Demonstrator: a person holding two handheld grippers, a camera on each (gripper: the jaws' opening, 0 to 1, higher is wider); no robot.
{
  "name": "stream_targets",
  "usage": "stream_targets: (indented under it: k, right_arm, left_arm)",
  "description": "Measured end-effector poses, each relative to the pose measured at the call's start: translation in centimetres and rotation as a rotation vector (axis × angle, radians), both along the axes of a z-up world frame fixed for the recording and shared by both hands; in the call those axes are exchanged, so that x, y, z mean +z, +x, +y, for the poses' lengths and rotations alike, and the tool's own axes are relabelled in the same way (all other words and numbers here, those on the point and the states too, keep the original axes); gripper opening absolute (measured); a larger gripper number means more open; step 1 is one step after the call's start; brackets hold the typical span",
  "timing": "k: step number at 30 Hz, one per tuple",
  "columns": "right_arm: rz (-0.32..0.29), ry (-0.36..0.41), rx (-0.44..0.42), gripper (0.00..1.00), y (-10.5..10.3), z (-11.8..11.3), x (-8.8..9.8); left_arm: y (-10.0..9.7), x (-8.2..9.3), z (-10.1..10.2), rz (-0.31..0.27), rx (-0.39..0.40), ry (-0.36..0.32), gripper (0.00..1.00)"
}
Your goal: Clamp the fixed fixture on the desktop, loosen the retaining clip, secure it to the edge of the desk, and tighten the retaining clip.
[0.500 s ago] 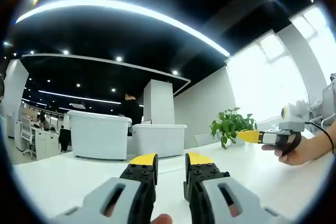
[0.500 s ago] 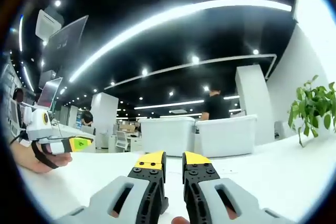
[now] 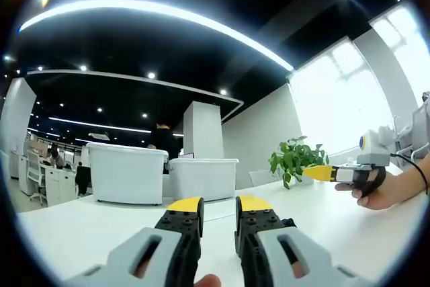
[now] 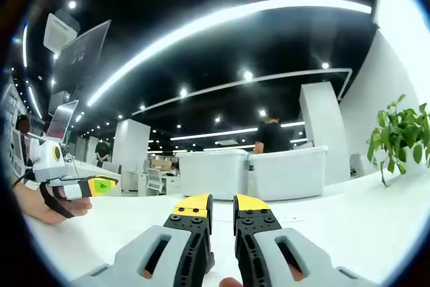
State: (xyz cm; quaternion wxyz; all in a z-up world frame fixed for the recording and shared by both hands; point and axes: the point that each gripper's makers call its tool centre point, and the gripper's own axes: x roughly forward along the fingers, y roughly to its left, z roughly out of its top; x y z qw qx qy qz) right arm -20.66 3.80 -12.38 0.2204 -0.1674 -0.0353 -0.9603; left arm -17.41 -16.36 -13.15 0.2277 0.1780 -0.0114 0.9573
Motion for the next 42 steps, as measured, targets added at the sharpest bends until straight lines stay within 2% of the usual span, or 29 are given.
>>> stream_targets:
  k: [14, 23, 26, 27, 32, 37, 42]
  right_arm:
    - [0.009, -0.001, -0.001, 0.13, 0.1, 0.0, 0.2]
    - [0.016, -0.017, -0.003, 0.13, 0.2, 0.4, 0.7]
    - [0.020, -0.020, -0.004, 0.13, 0.2, 0.5, 0.8]
    - [0.021, -0.020, -0.004, 0.13, 0.2, 0.5, 0.8]
    - [0.029, -0.024, -0.007, 0.13, 0.3, 0.6, 1.1]
    - [0.033, -0.040, -0.002, 0.13, 0.3, 0.7, 1.4]
    - [0.039, -0.035, 0.009, 0.13, 0.5, 0.3, 1.5]
  left_arm:
    - [0.2, 0.4, 0.0, 0.015, -0.004, 0.005, 0.20]
    - [0.0, -0.1, 0.3, 0.003, -0.008, -0.012, 0.20]
    - [0.1, -0.4, 0.9, 0.011, -0.006, -0.068, 0.20]
    - [0.2, -0.5, 1.4, 0.009, -0.019, -0.066, 0.20]
    - [0.0, -2.0, 3.2, -0.016, -0.038, -0.166, 0.20]
    - [-0.3, -2.0, 3.1, -0.021, -0.035, -0.160, 0.20]
    - [-0.9, -2.4, 3.0, -0.061, -0.034, -0.129, 0.20]
